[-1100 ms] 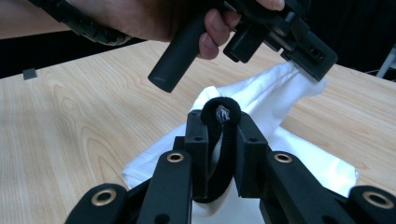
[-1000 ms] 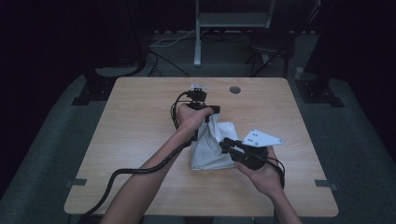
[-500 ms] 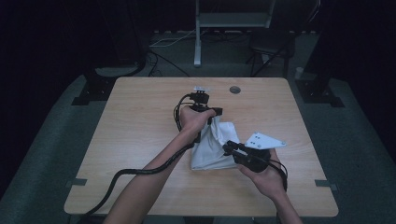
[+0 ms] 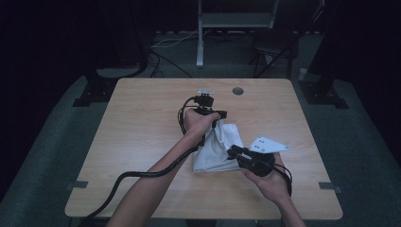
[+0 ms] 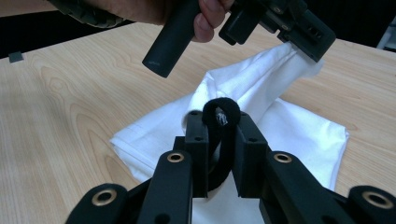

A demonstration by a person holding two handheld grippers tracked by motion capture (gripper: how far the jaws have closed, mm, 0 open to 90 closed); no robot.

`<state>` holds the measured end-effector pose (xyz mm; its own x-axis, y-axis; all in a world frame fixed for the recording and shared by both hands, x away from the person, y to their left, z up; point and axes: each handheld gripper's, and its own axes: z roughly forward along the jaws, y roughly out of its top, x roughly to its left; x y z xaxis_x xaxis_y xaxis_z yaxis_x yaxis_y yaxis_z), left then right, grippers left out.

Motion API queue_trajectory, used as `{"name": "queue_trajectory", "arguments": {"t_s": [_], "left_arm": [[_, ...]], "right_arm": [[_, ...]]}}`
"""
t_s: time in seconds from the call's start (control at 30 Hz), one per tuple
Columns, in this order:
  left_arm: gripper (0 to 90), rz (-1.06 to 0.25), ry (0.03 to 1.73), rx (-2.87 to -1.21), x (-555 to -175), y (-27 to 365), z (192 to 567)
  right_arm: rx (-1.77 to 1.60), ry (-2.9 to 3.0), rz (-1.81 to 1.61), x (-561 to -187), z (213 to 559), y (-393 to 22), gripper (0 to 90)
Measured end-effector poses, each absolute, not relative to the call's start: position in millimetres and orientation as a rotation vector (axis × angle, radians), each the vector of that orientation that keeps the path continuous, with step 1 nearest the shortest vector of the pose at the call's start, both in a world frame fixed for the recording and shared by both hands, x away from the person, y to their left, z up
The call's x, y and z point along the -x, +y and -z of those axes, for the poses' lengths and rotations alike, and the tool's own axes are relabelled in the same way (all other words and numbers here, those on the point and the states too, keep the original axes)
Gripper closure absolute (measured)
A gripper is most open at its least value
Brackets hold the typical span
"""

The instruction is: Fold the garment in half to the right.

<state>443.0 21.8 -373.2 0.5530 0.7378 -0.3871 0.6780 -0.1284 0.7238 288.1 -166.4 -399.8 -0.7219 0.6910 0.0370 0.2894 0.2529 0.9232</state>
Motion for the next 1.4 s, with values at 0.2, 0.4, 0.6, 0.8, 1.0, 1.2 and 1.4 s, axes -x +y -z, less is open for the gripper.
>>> {"name": "queue_trajectory", "arguments": {"t_s": [0.2, 0.4, 0.6, 0.8, 1.0, 1.2, 1.4], "left_arm": [[83.6, -0.073, 1.16, -1.837, -444, 19, 377], [82.2, -0.068, 1.166, -1.829, -445, 16, 382], [81.5, -0.068, 1.164, -1.828, -446, 13, 385], [80.1, -0.067, 1.165, -1.825, -446, 11, 388], [77.5, -0.067, 1.164, -1.816, -446, 8, 391], [66.1, -0.082, 1.143, -1.816, -445, 5, 391], [51.1, -0.122, 1.138, -1.812, -445, 5, 385]], "right_arm": [[-0.911, 2.158, -1.457, -288, 404, -169, 79.0], [-0.923, 2.165, -1.445, -288, 408, -171, 79.0], [-0.935, 2.168, -1.437, -288, 410, -173, 79.0], [-0.943, 2.175, -1.428, -288, 412, -174, 79.0], [-0.956, 2.182, -1.419, -288, 414, -175, 79.0], [-0.964, 2.189, -1.405, -288, 417, -177, 78.7], [-0.968, 2.194, -1.397, -288, 419, -178, 77.8]]}}
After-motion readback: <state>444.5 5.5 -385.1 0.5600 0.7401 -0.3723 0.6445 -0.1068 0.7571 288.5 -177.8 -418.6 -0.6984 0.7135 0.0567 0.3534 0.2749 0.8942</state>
